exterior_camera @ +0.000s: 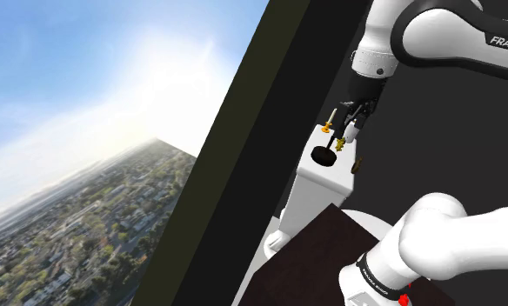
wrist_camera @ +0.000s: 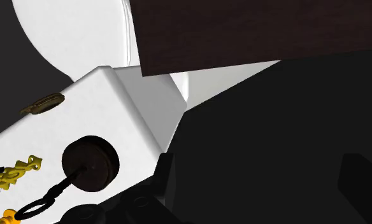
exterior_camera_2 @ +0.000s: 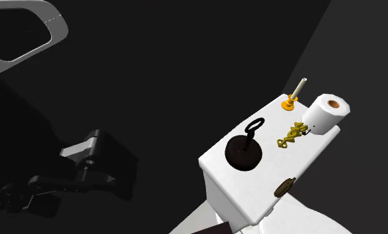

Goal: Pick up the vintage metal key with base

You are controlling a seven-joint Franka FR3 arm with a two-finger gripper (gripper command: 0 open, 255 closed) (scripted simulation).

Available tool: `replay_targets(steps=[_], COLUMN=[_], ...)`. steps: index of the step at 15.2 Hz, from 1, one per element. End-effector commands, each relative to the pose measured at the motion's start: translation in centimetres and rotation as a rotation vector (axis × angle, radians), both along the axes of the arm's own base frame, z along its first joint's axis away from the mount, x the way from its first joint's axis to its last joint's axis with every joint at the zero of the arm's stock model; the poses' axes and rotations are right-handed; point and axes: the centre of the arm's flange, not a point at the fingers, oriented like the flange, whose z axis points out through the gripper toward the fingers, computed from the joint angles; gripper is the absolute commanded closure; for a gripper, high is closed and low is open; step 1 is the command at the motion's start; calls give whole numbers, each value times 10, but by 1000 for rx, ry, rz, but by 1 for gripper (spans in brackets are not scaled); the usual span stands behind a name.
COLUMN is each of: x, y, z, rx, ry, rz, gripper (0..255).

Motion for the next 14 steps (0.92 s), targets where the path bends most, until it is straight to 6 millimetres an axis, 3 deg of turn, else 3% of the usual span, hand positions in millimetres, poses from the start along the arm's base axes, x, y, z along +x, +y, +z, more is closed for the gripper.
replay_targets(steps=[1, 14], x=[0, 45], y=[0, -177], z=[0, -35], rx=[0, 123], ry=[0, -20], rz=[0, 110], gripper=[0, 0])
